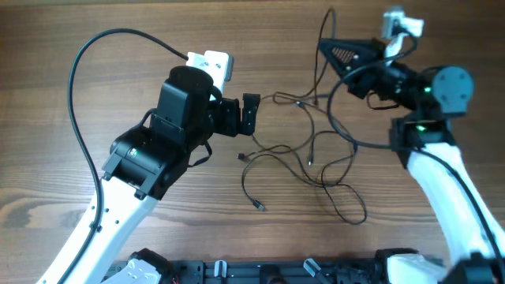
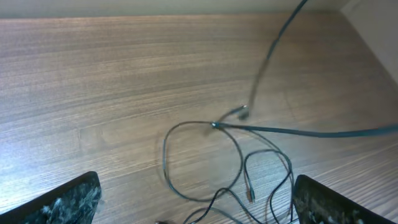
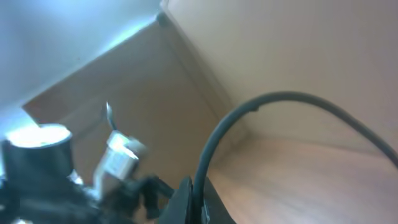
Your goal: Untangle cables
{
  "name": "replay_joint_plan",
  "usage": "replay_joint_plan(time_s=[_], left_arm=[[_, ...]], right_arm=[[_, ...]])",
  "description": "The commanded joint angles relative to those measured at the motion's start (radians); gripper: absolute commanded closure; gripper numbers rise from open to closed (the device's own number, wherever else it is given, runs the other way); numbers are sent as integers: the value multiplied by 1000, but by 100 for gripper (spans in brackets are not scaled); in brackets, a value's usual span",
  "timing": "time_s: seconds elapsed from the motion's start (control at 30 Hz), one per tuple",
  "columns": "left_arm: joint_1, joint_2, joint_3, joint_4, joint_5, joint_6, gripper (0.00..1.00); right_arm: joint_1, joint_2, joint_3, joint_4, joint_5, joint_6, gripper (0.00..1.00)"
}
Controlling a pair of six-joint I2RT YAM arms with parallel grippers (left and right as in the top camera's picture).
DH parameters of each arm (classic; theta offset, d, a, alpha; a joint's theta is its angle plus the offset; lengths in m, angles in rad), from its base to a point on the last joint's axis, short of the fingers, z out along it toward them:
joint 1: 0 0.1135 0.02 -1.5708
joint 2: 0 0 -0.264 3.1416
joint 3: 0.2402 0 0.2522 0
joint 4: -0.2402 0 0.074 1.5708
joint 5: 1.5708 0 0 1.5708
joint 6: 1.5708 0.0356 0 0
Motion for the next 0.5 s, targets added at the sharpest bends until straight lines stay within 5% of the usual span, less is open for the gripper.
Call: replay_joint_plan(time_s=[0.0, 0.23, 0.47], left_arm=[[-2, 2, 3, 3, -10, -13, 0], [-2, 2, 3, 3, -10, -13, 0], [-2, 2, 3, 3, -10, -13, 0]], right_arm=[[-30, -113, 90, -226, 156, -80, 95], [-36, -216, 451, -930, 559, -421, 96], [-36, -220, 634, -1025, 689, -497, 96]])
